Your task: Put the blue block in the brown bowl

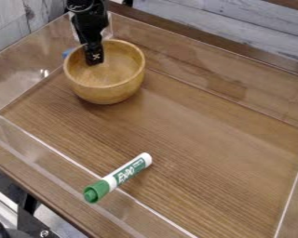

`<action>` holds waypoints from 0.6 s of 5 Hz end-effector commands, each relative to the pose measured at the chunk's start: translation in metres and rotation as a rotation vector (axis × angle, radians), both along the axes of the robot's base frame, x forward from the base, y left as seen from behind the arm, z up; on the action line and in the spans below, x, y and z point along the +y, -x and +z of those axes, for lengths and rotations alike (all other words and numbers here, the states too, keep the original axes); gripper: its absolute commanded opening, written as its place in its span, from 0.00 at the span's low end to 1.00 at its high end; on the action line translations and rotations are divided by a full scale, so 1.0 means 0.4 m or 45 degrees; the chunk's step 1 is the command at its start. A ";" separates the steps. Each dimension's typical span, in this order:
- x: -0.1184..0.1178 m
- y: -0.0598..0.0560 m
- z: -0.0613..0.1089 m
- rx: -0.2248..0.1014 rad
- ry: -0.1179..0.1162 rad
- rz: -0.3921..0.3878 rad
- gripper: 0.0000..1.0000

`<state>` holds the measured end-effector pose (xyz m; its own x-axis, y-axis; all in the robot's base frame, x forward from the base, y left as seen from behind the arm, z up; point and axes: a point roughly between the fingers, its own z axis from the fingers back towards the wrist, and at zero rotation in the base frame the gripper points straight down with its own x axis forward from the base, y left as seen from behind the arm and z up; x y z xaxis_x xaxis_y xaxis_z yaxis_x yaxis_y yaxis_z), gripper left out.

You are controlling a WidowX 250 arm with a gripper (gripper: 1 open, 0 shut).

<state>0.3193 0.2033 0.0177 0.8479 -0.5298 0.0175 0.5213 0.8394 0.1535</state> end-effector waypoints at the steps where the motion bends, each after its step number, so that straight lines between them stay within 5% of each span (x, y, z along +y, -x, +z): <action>1: -0.064 0.113 -0.106 0.226 0.137 0.030 1.00; 3: -0.087 0.110 -0.093 0.230 0.156 0.062 1.00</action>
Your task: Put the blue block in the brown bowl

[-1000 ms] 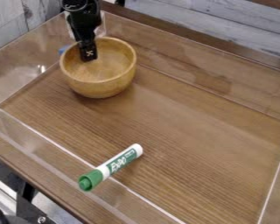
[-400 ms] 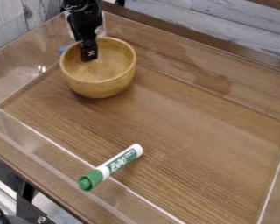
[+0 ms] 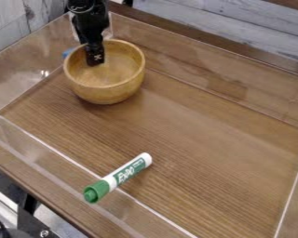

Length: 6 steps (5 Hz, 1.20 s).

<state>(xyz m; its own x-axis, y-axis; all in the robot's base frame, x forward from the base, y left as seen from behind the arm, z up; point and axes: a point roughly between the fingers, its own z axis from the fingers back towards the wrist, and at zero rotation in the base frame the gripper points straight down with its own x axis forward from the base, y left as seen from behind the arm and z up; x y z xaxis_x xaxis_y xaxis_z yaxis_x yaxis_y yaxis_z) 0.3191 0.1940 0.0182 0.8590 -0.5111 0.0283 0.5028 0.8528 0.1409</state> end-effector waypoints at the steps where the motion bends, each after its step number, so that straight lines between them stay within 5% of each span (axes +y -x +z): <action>1: -0.075 0.108 -0.086 0.233 0.146 0.049 1.00; 6: -0.121 0.083 -0.061 0.234 0.177 0.113 1.00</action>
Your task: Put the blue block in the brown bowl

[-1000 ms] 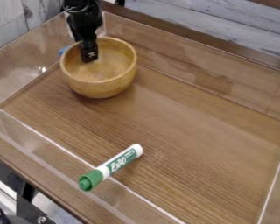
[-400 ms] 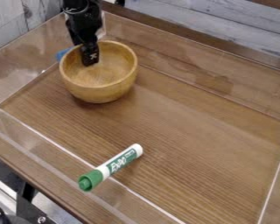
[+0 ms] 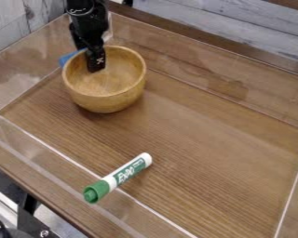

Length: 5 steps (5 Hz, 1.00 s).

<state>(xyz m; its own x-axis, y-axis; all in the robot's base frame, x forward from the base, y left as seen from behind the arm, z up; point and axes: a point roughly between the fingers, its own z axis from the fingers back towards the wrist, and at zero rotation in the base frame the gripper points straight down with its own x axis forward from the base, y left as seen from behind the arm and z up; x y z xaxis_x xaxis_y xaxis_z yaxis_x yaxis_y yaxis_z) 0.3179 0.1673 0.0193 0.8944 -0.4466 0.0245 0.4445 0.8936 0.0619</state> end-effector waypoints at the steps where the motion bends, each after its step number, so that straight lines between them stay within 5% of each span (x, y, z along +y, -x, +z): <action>1: -0.064 0.070 -0.057 0.177 0.101 0.026 1.00; 5: -0.088 0.016 -0.031 0.165 0.105 0.045 1.00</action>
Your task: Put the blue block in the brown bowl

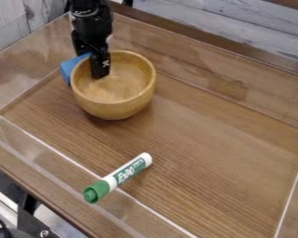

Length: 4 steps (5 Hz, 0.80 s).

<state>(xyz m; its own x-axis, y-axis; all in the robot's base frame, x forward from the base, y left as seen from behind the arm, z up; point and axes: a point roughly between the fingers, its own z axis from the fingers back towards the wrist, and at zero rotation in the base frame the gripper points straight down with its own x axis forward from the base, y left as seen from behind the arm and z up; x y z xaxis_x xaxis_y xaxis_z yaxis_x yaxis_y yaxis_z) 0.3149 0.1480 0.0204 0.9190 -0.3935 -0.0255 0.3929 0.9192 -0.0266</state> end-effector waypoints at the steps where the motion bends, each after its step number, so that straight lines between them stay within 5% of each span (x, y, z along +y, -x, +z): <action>1: -0.038 -0.008 -0.032 0.055 0.028 -0.030 1.00; 2: -0.031 -0.025 -0.026 0.053 0.022 -0.031 0.00; 3: -0.025 -0.039 -0.021 0.051 0.015 -0.031 0.00; 4: -0.035 -0.041 0.005 0.045 0.029 -0.031 1.00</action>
